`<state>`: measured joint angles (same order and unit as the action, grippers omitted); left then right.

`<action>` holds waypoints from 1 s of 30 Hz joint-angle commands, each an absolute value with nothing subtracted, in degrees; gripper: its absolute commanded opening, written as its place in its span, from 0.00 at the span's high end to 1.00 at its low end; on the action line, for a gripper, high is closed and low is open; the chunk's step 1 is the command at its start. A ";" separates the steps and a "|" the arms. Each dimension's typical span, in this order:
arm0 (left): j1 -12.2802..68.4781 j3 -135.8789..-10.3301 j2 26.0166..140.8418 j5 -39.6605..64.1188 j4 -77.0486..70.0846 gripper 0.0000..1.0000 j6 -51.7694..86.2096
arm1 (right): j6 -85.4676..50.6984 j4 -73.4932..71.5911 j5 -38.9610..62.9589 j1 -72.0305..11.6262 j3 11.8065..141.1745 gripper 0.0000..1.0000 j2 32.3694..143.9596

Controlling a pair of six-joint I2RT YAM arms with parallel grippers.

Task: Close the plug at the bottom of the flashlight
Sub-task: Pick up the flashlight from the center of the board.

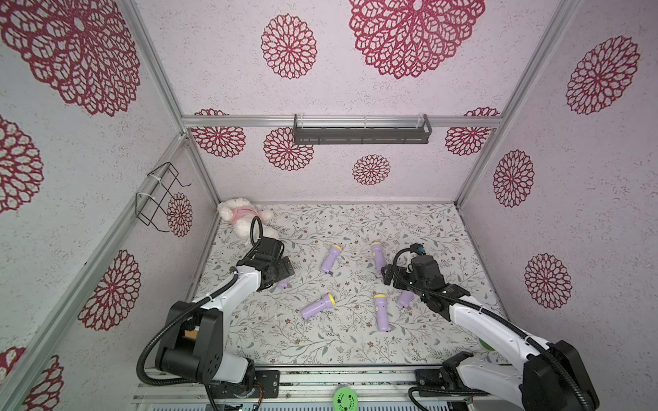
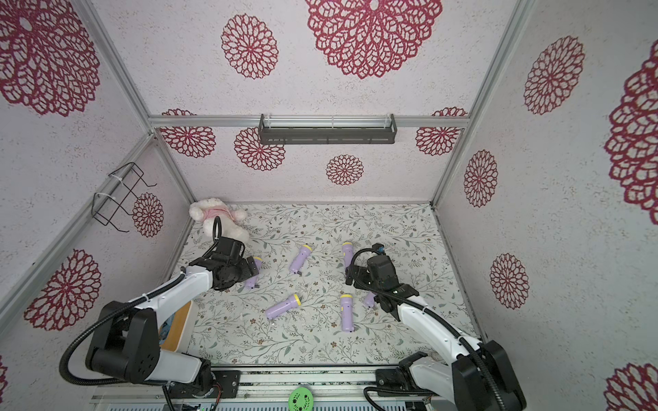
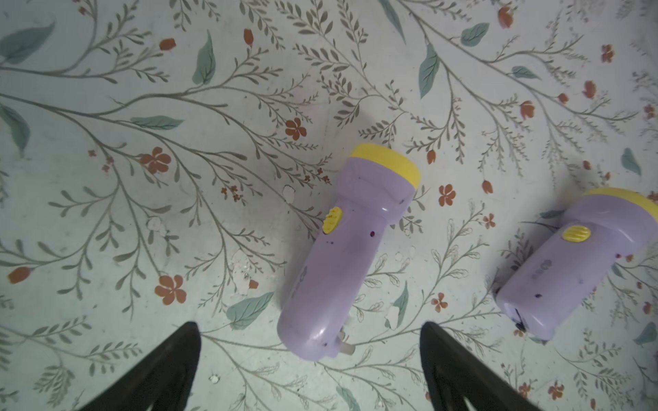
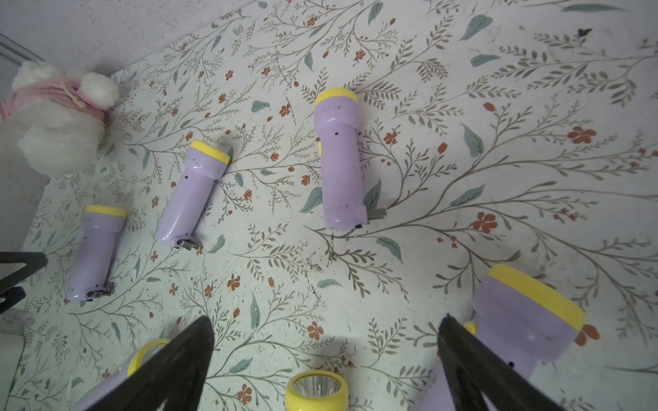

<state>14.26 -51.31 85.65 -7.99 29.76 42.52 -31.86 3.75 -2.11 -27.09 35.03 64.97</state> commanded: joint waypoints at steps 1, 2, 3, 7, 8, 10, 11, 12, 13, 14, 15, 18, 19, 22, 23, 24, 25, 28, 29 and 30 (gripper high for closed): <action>14.75 -53.17 86.95 -8.83 31.08 0.01 41.77 | -29.97 4.39 -4.03 -28.07 36.01 0.01 64.38; 14.77 -53.22 87.32 -8.87 30.88 0.01 41.69 | -29.97 4.23 -4.09 -28.12 35.63 0.01 64.17; 14.81 -53.54 88.09 -9.24 30.74 0.00 41.73 | -29.97 3.82 -3.96 -28.36 35.32 0.01 64.02; 15.40 -56.71 92.28 -9.91 31.69 0.02 40.78 | -29.90 2.81 -3.10 -28.91 34.97 0.01 64.94; 15.67 -57.51 93.11 -10.56 32.04 0.02 40.41 | -29.68 2.86 -2.99 -29.12 35.11 0.01 65.25; 16.10 -59.40 95.15 -11.47 33.43 0.03 39.82 | -29.54 3.24 -2.87 -29.35 35.41 0.01 65.68; 16.17 -60.16 95.90 -11.60 33.93 0.04 39.58 | -29.40 3.33 -2.85 -29.54 35.51 0.01 65.73; 16.16 -61.02 96.91 -11.51 34.45 0.06 39.04 | -29.38 3.36 -2.89 -29.62 35.51 0.01 65.55; 16.17 -61.93 97.84 -11.93 35.39 0.07 38.80 | -29.35 3.43 -2.95 -29.73 35.51 0.01 65.38; 16.19 -62.66 98.42 -12.14 36.12 0.07 38.60 | -29.30 3.47 -2.90 -29.87 35.51 0.01 65.23; 16.30 -63.26 99.14 -12.18 36.51 0.08 38.28 | -29.22 3.52 -2.97 -29.96 35.51 0.01 65.05; 16.80 -64.13 100.00 -12.26 37.03 0.10 37.82 | -29.07 3.51 -3.01 -30.07 35.51 0.01 64.78; 16.98 -64.44 100.35 -12.49 37.43 0.10 37.56 | -29.01 3.56 -2.90 -30.12 35.57 0.01 64.80; 17.88 -65.39 101.70 -13.57 39.16 0.12 37.07 | -28.94 3.95 -2.72 -30.32 35.63 0.01 64.94; 18.21 -65.48 102.09 -13.94 39.48 0.13 36.92 | -29.13 3.93 -2.77 -30.32 35.60 0.01 64.82; 18.55 -65.64 102.69 -14.21 39.67 0.13 36.85 | -29.24 3.87 -2.90 -30.41 35.46 0.01 64.81; 18.89 -65.81 103.07 -14.30 39.81 0.14 36.82 | -29.22 3.87 -2.79 -30.41 35.37 0.02 64.81; 19.76 -66.66 104.29 -15.67 40.70 0.16 36.52 | -29.48 3.87 -2.93 -30.61 35.20 0.02 64.72; 19.86 -66.95 104.59 -16.09 40.99 0.17 36.45 | -29.61 3.87 -2.97 -30.71 35.12 0.02 64.73; 19.87 -67.13 104.94 -16.49 41.16 0.18 36.39 | -29.57 3.78 -2.98 -30.75 35.16 0.02 64.59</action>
<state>19.46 -65.78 103.94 -13.85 39.44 36.71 -30.37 3.97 -2.74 -30.30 35.00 65.65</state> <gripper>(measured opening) 0.826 0.979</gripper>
